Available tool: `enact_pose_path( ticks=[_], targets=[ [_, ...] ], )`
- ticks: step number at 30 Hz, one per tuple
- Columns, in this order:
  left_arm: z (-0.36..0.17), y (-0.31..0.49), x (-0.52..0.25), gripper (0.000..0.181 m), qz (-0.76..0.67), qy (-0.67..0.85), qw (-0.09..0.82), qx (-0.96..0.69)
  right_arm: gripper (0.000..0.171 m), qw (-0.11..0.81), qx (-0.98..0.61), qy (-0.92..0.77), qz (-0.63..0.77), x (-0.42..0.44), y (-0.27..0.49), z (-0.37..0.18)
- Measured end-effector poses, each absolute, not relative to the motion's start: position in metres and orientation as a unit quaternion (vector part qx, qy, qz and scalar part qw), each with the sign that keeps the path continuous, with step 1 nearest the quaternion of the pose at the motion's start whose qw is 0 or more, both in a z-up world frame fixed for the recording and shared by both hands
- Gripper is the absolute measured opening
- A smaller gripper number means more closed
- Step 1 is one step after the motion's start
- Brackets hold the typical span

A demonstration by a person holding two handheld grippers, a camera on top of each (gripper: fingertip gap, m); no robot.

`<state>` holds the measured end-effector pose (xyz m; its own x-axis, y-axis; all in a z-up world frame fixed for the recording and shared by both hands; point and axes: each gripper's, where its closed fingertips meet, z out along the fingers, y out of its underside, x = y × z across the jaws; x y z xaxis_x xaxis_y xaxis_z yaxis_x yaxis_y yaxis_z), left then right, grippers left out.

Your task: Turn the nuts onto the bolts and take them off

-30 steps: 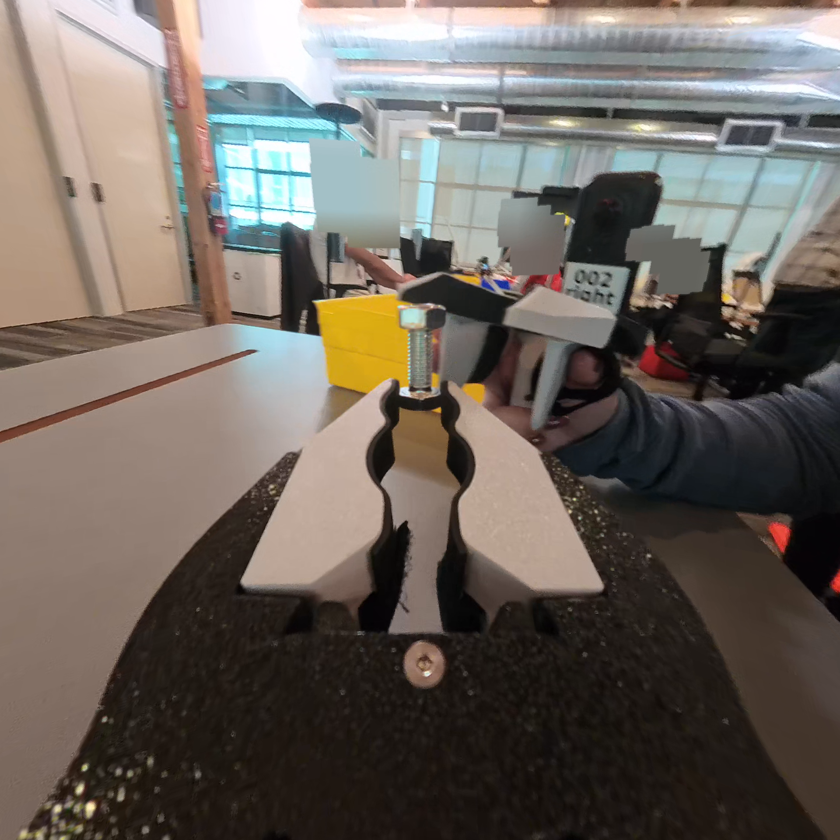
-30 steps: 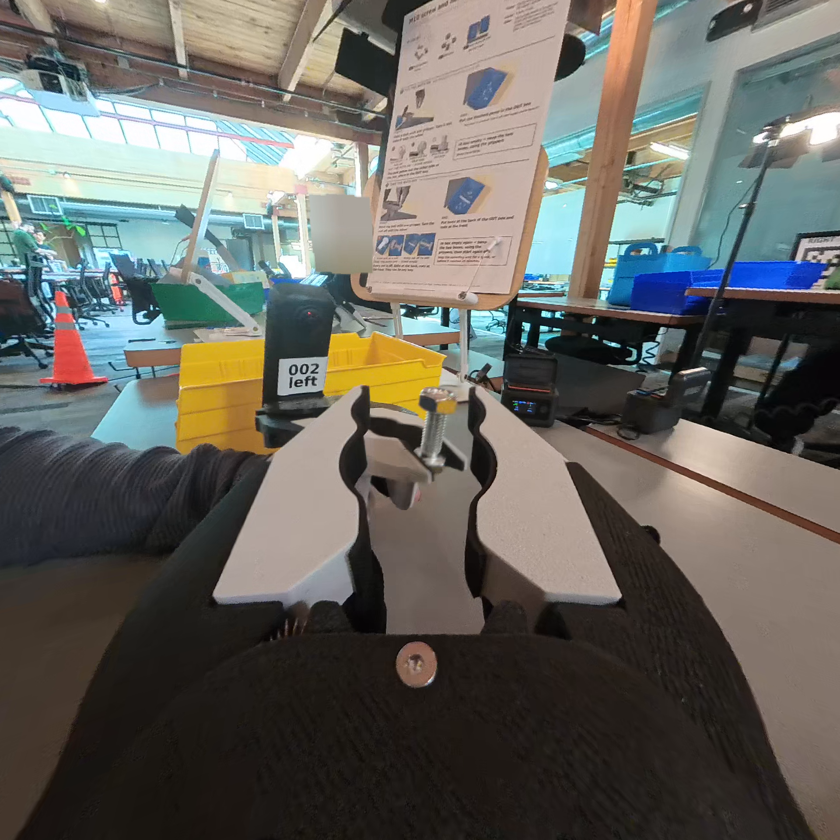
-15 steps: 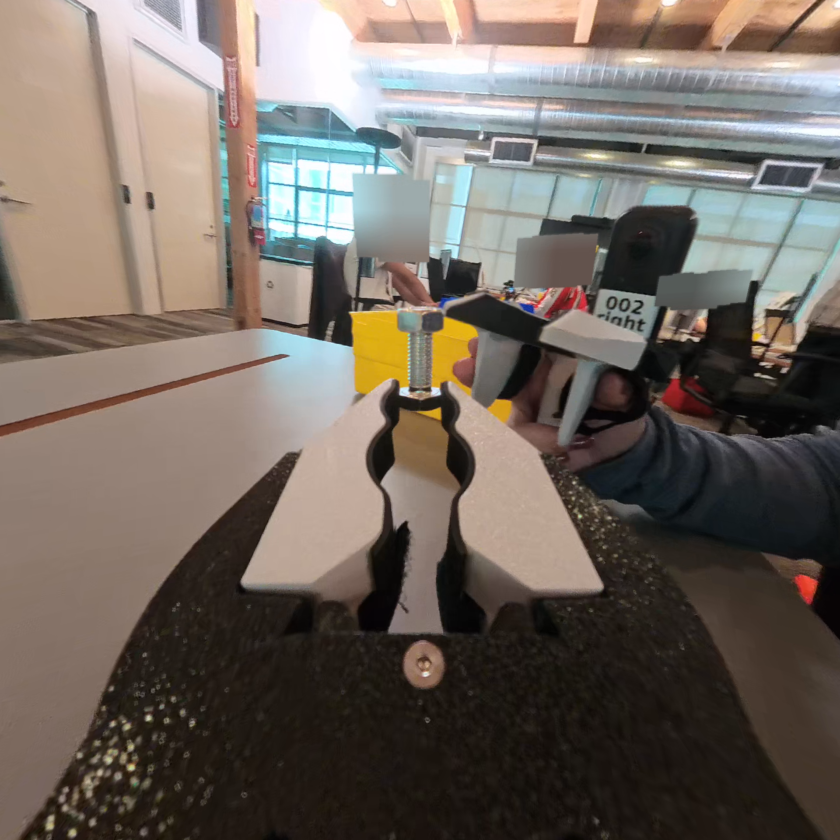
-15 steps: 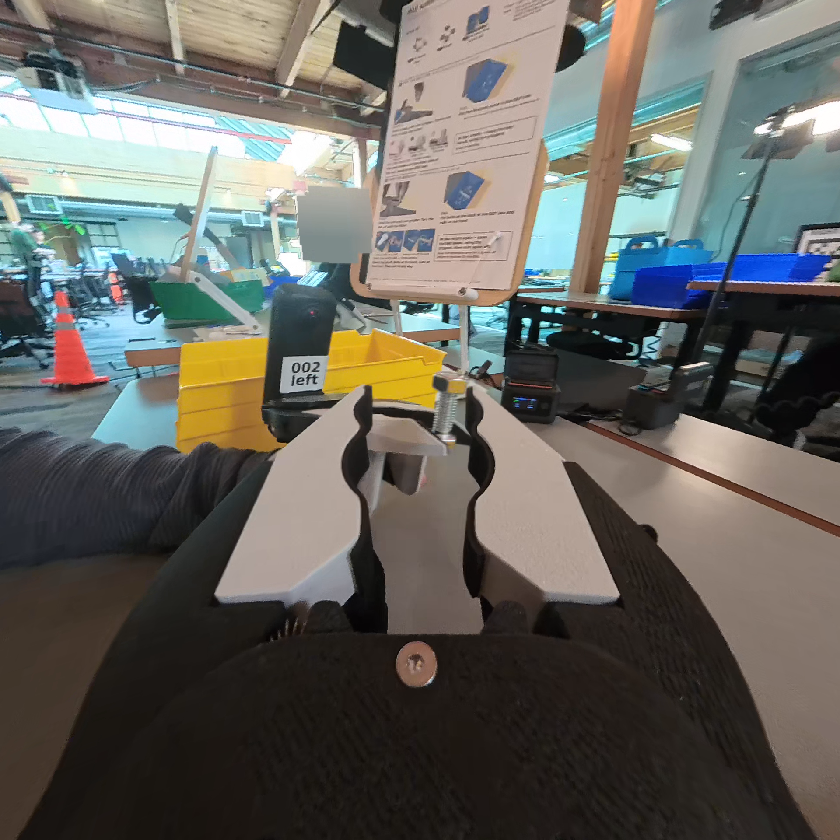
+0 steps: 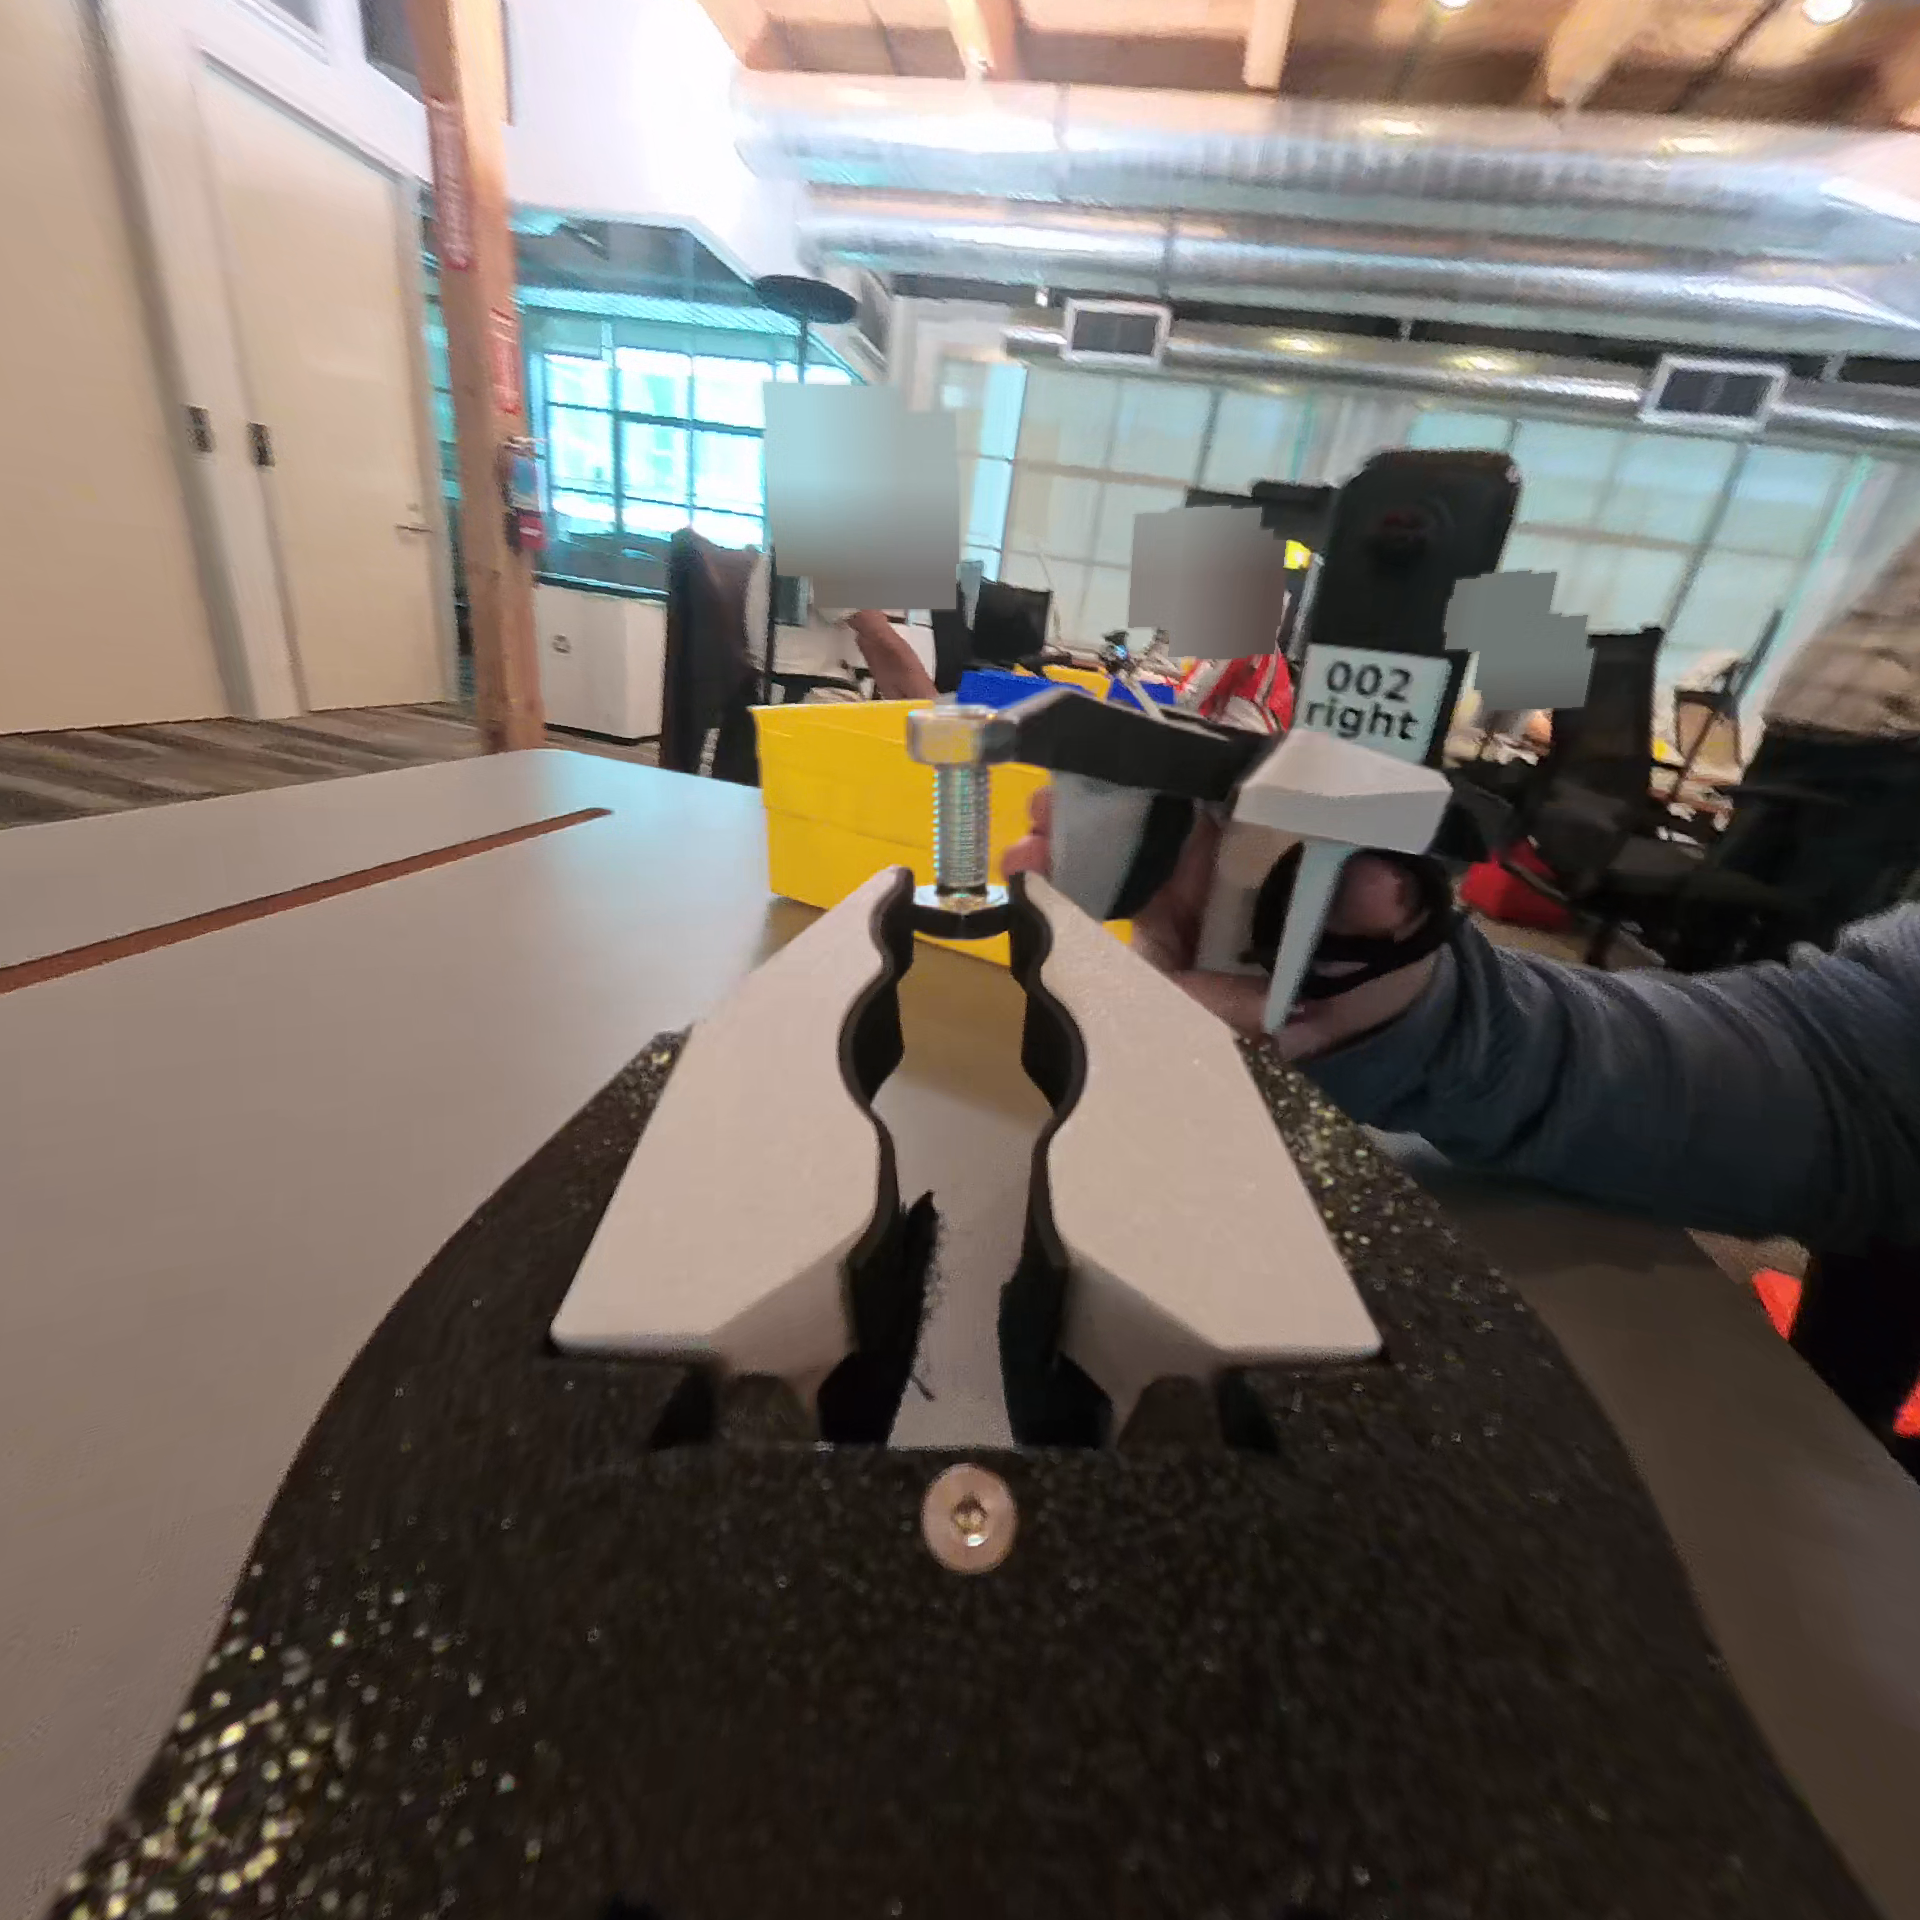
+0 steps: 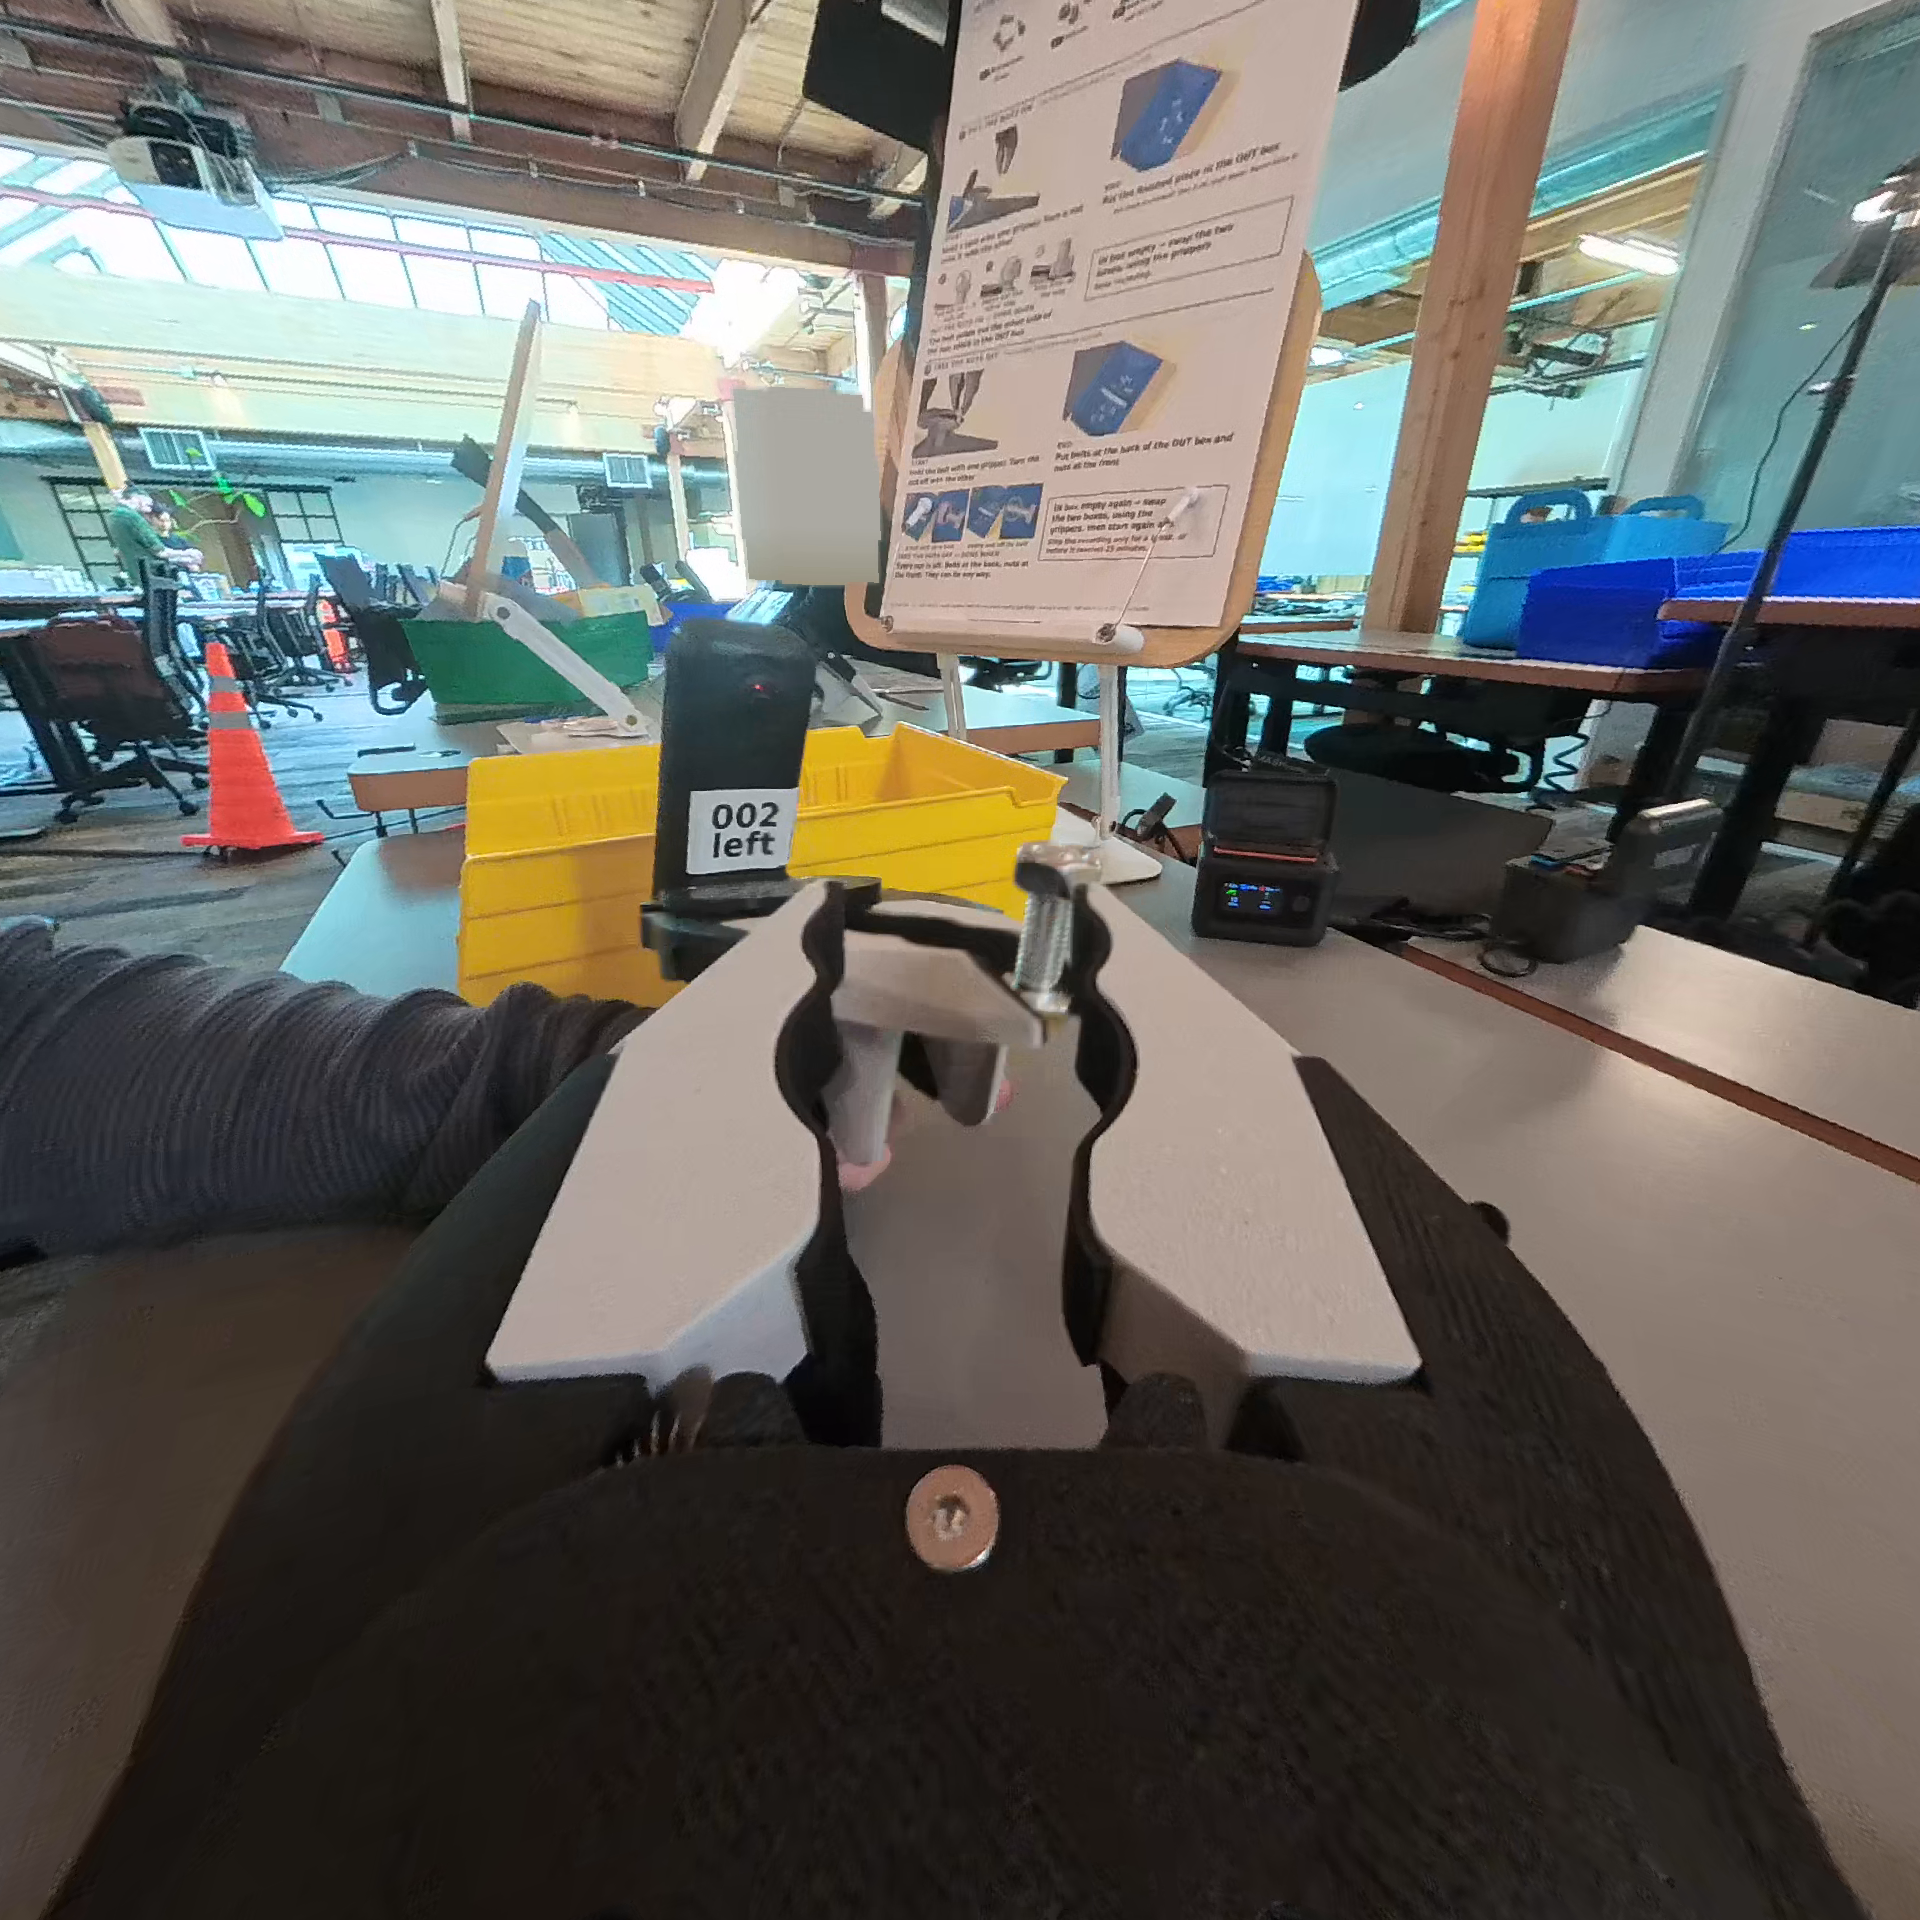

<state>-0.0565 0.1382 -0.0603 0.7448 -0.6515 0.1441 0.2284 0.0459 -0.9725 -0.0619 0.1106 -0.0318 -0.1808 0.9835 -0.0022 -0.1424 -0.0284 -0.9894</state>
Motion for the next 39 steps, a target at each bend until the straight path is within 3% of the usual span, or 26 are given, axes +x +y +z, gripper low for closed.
enact_pose_path(
  ticks=[10,15,18,26,35,37,39],
  targets=[
    [-0.067,0.118,-0.021,0.016,-0.381,0.261,0.647,-0.607,0.045,0.479,-0.41,-0.513,0.583,-0.063,0.103,-0.033],
    [-0.059,0.129,-0.042,0.016,-0.364,0.202,0.681,-0.602,0.051,0.484,-0.408,-0.509,0.583,-0.063,0.104,-0.031],
    [-0.056,0.133,-0.056,0.016,-0.363,0.166,0.691,-0.602,0.043,0.482,-0.41,-0.505,0.587,-0.06,0.107,-0.029],
    [-0.075,0.116,-0.011,0.016,-0.367,0.29,0.628,-0.622,0.047,0.475,-0.412,-0.517,0.581,-0.064,0.103,-0.034],
    [-0.061,0.132,-0.048,0.016,-0.344,0.193,0.686,-0.611,0.051,0.473,-0.417,-0.511,0.584,-0.063,0.106,-0.033],
    [-0.06,0.137,-0.06,0.016,-0.345,0.162,0.692,-0.613,0.042,0.47,-0.414,-0.509,0.59,-0.06,0.107,-0.031],
    [-0.058,0.133,-0.055,0.016,-0.369,0.174,0.683,-0.606,0.045,0.48,-0.42,-0.502,0.583,-0.061,0.111,-0.031]
  ],
)
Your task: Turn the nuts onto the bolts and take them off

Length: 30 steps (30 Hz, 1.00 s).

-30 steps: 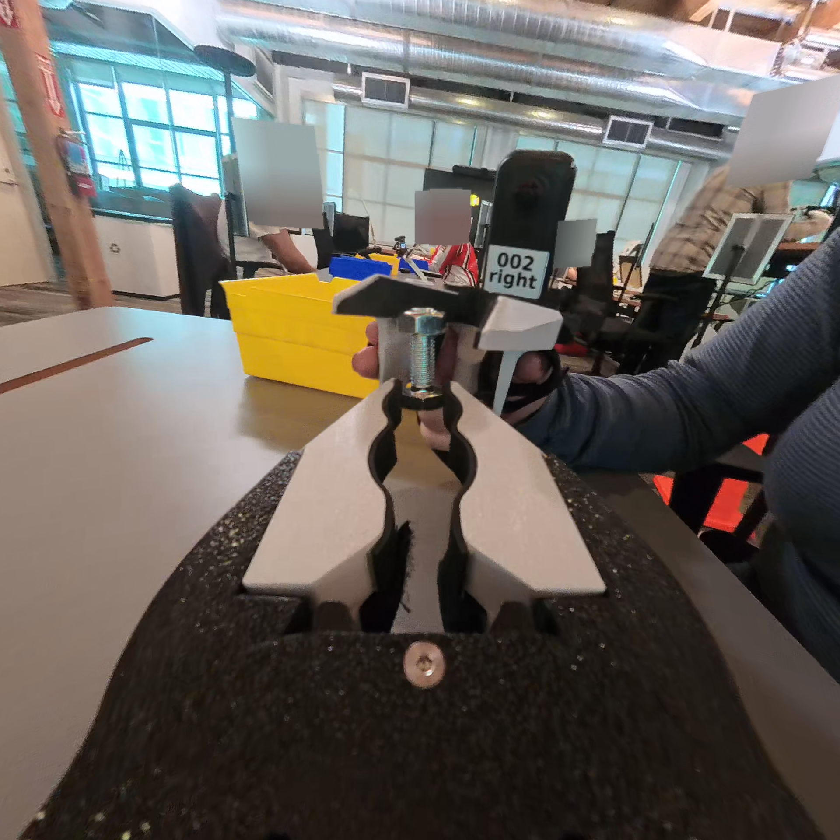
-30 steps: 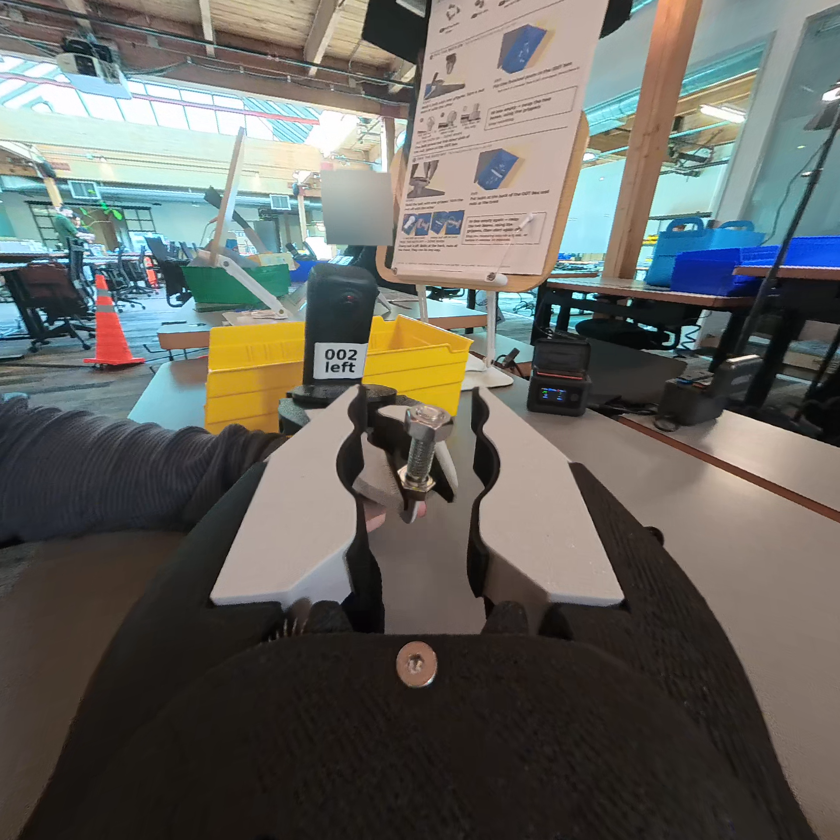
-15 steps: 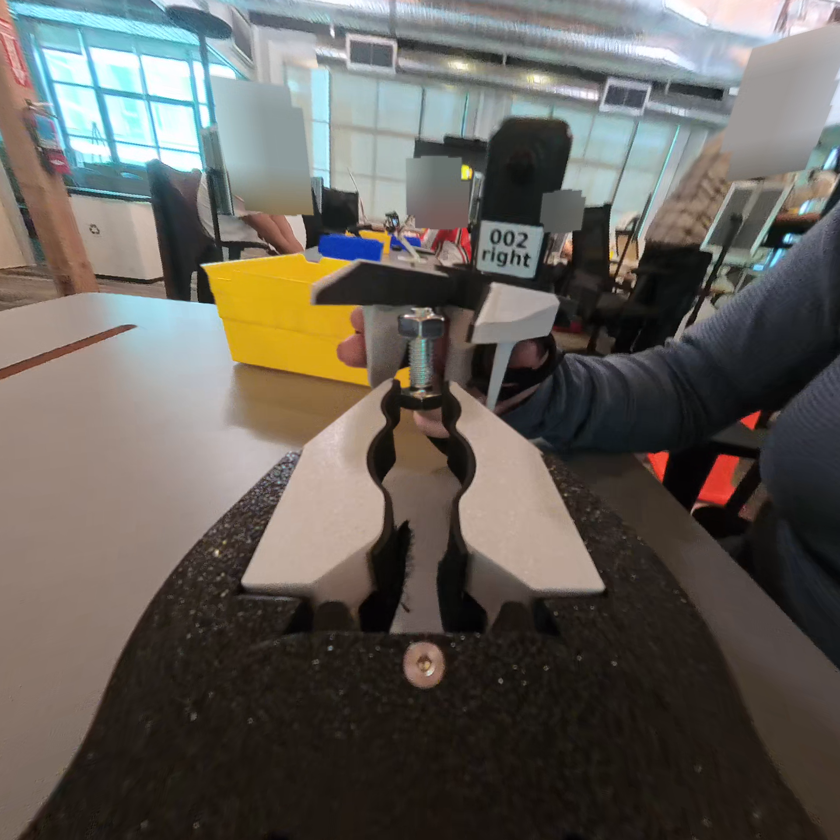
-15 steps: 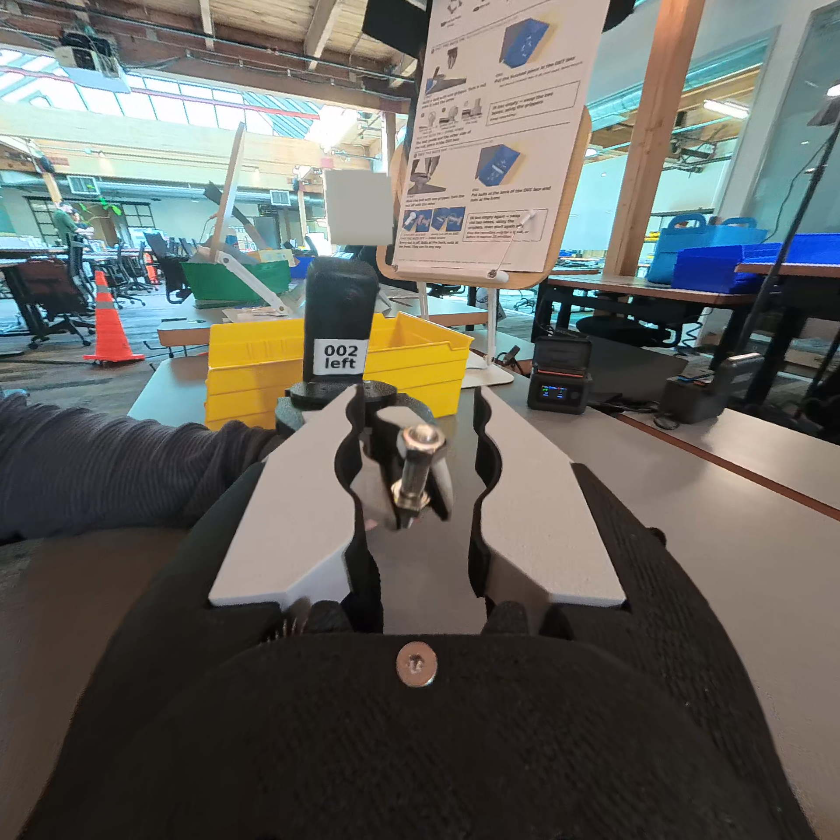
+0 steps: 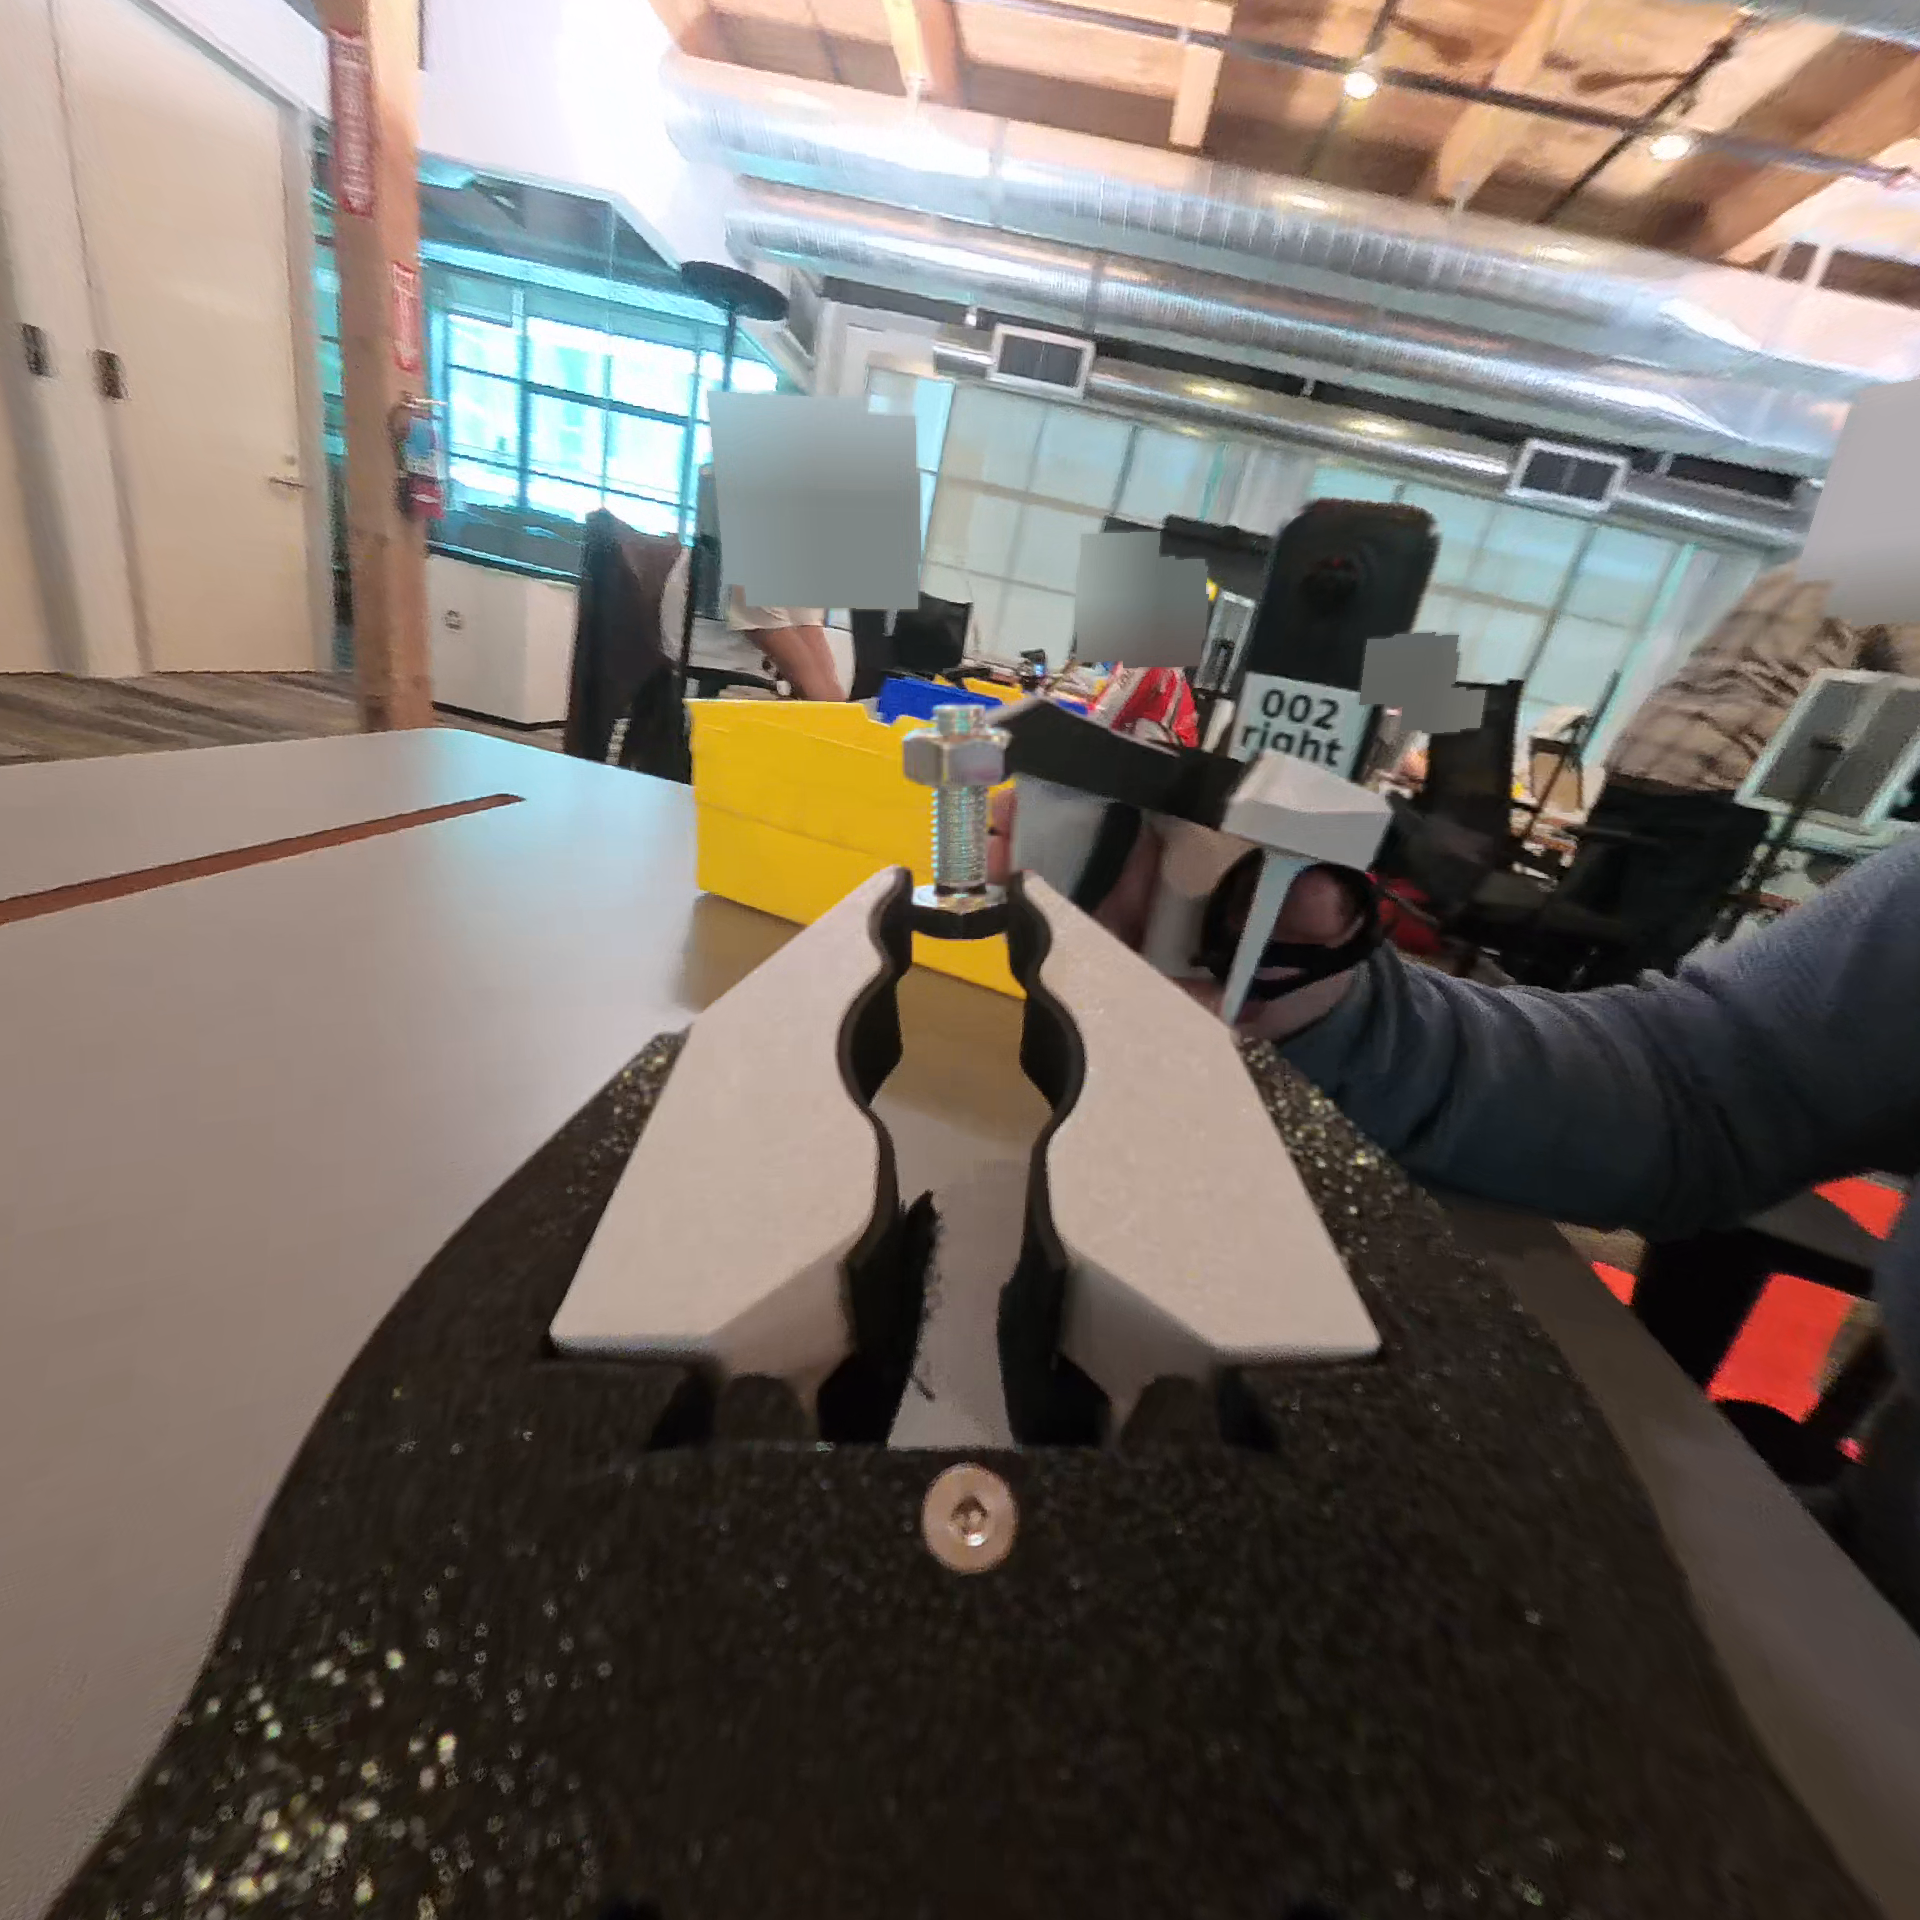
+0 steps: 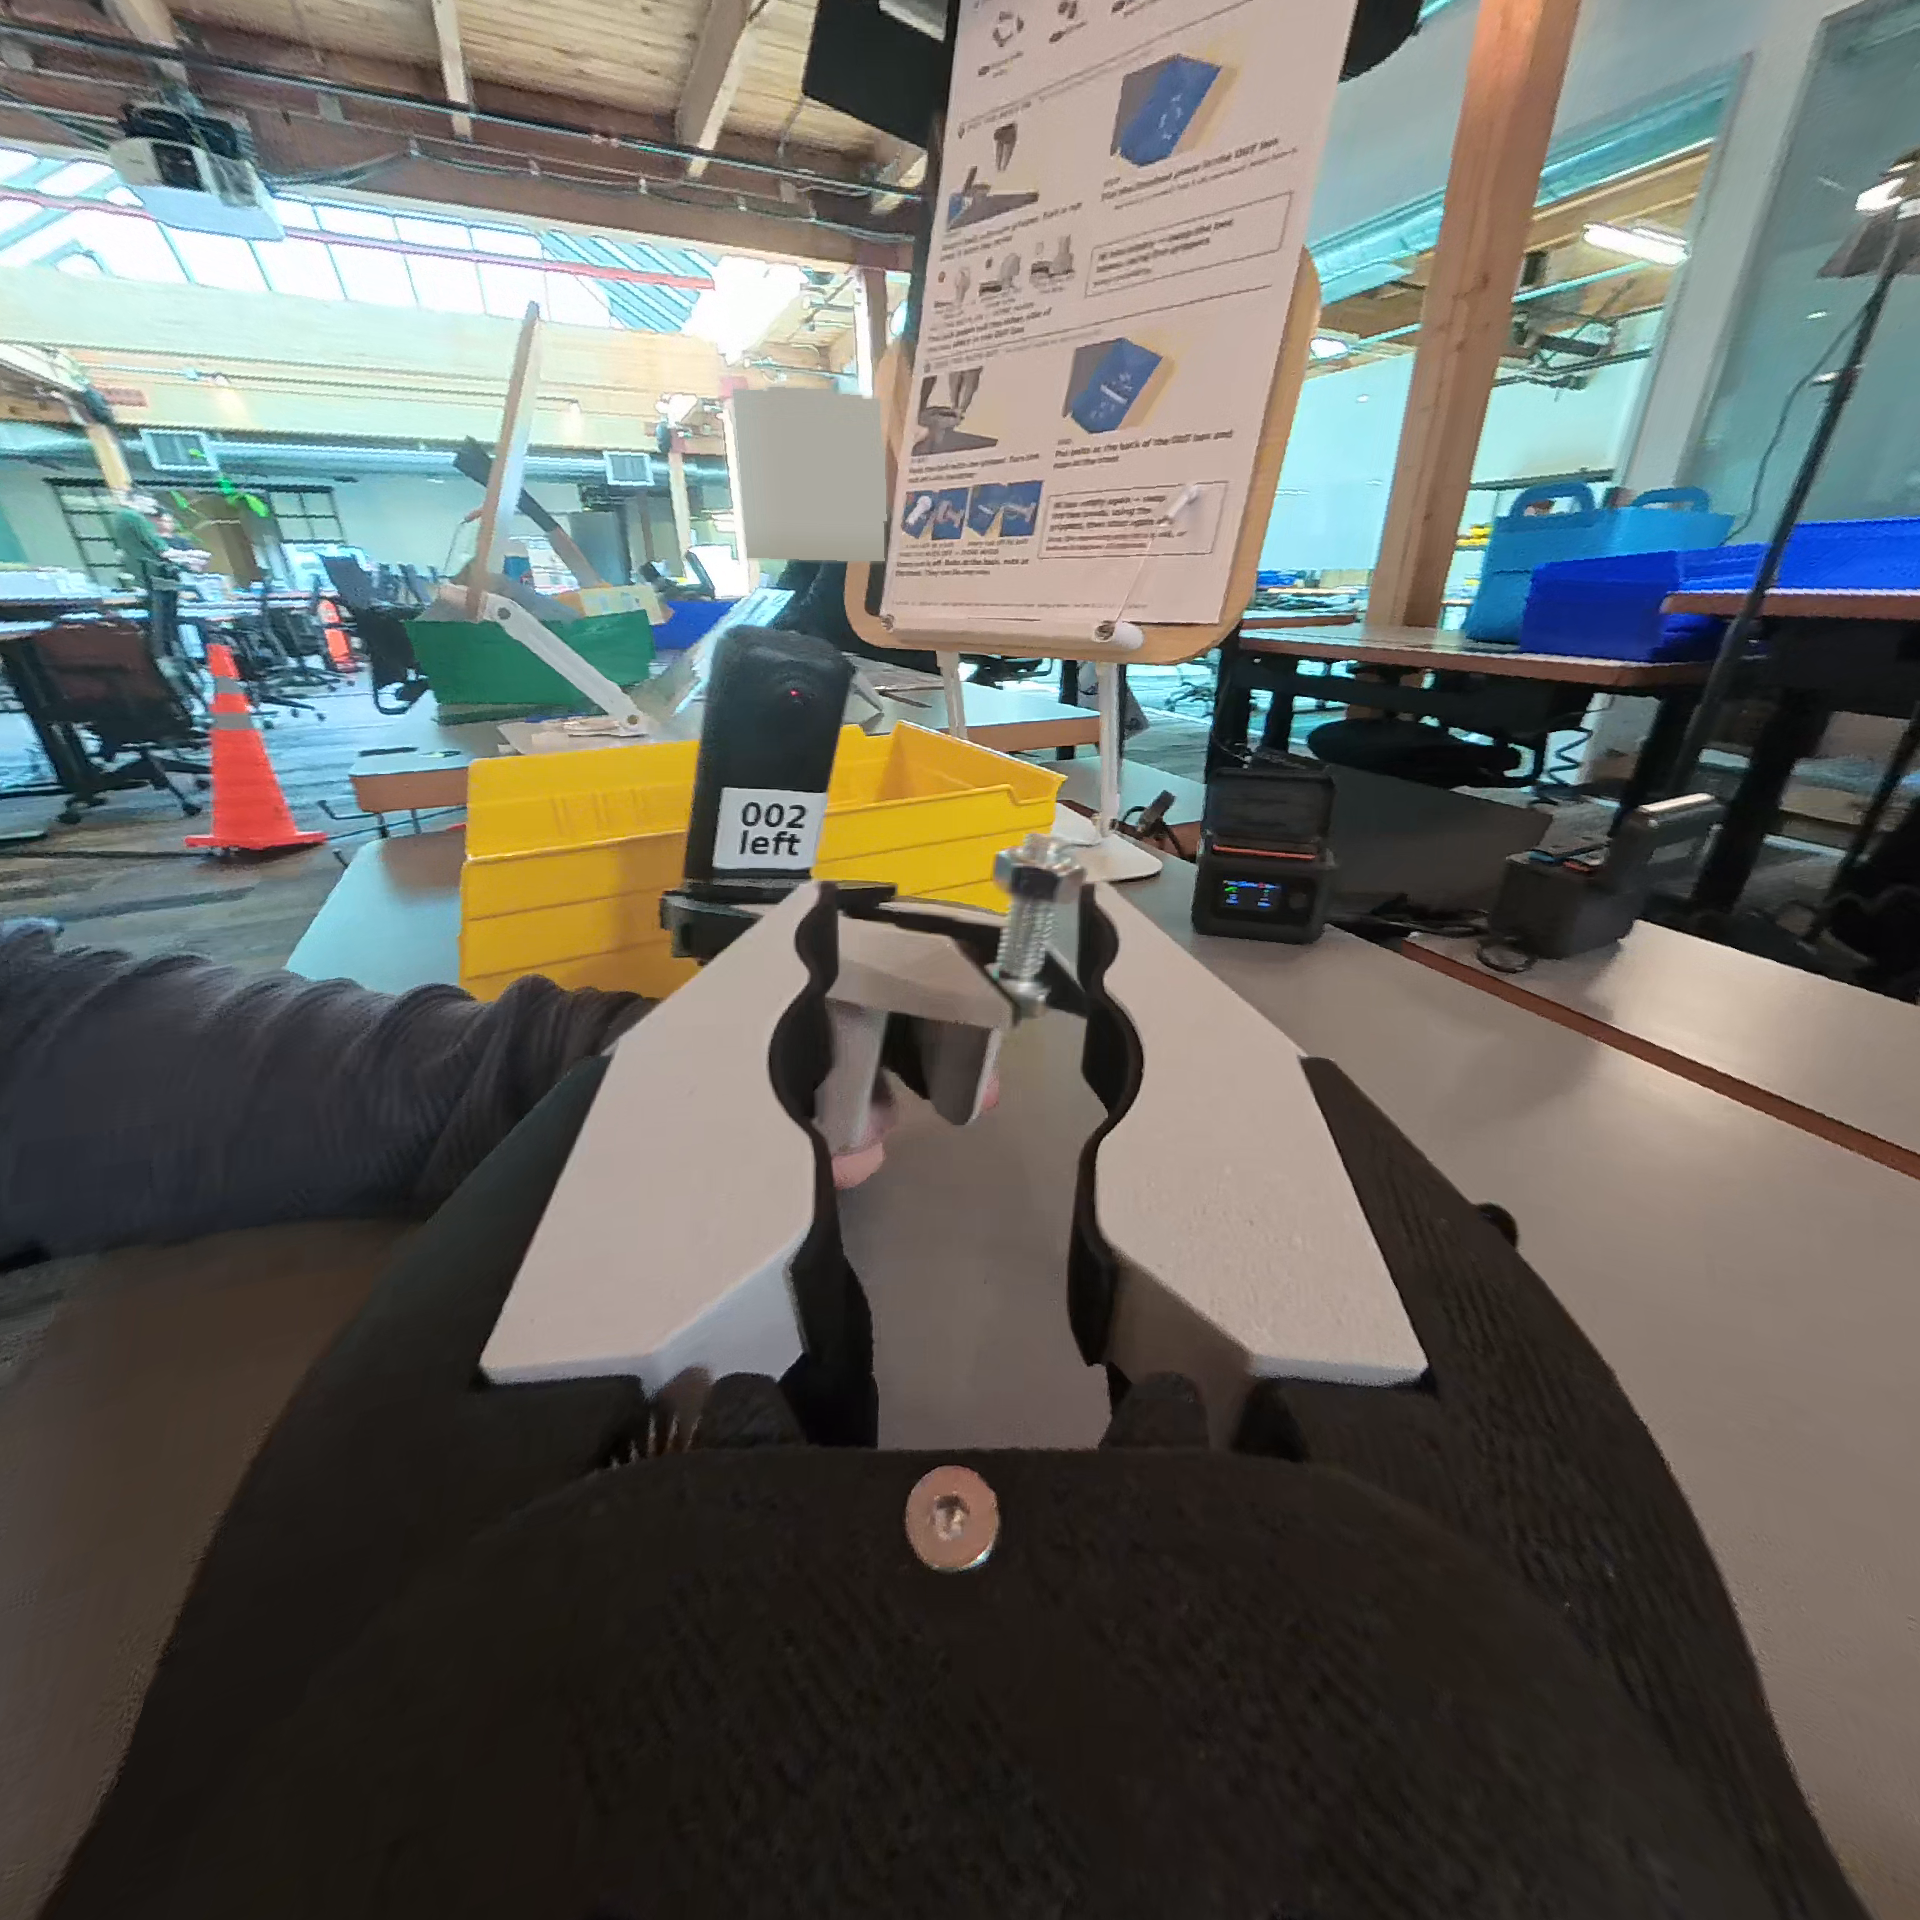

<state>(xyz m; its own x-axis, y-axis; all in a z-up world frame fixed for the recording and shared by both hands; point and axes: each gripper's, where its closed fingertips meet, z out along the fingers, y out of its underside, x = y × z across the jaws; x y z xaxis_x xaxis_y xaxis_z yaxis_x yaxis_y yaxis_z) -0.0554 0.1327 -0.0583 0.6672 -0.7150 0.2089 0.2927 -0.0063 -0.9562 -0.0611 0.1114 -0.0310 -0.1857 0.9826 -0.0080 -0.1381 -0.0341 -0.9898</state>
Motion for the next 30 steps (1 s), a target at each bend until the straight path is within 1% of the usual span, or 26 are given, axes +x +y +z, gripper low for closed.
enact_pose_path(
  ticks=[2,6,9,12,14,16,19,23,26,29,30],
  targets=[
    [-0.062,0.128,-0.042,0.016,-0.371,0.21,0.668,-0.61,0.047,0.486,-0.42,-0.504,0.577,-0.062,0.111,-0.032],
    [-0.066,0.12,-0.021,0.016,-0.391,0.252,0.642,-0.609,0.047,0.468,-0.413,-0.515,0.587,-0.064,0.103,-0.035],
    [-0.064,0.122,-0.027,0.016,-0.394,0.234,0.651,-0.606,0.049,0.466,-0.408,-0.521,0.588,-0.064,0.099,-0.035],
    [-0.059,0.132,-0.046,0.016,-0.361,0.186,0.684,-0.606,0.052,0.476,-0.412,-0.508,0.588,-0.062,0.106,-0.031],
    [-0.057,0.136,-0.059,0.016,-0.359,0.153,0.694,-0.605,0.042,0.472,-0.41,-0.505,0.595,-0.059,0.107,-0.029],
    [-0.054,0.135,-0.063,0.016,-0.388,0.142,0.689,-0.595,0.048,0.484,-0.416,-0.498,0.587,-0.06,0.112,-0.028],
    [-0.058,0.127,-0.046,0.016,-0.404,0.19,0.665,-0.598,0.054,0.491,-0.418,-0.506,0.572,-0.063,0.111,-0.032],
    [-0.069,0.114,-0.015,0.016,-0.406,0.273,0.624,-0.61,0.055,0.479,-0.415,-0.516,0.576,-0.065,0.104,-0.035],
    [-0.066,0.118,-0.021,0.016,-0.408,0.25,0.633,-0.608,0.052,0.466,-0.41,-0.527,0.58,-0.066,0.098,-0.037],
    [-0.06,0.13,-0.046,0.015,-0.38,0.188,0.672,-0.607,0.058,0.477,-0.412,-0.518,0.578,-0.065,0.101,-0.035],
    [-0.058,0.134,-0.054,0.016,-0.365,0.17,0.685,-0.607,0.056,0.479,-0.413,-0.514,0.579,-0.064,0.104,-0.033]
  ],
)
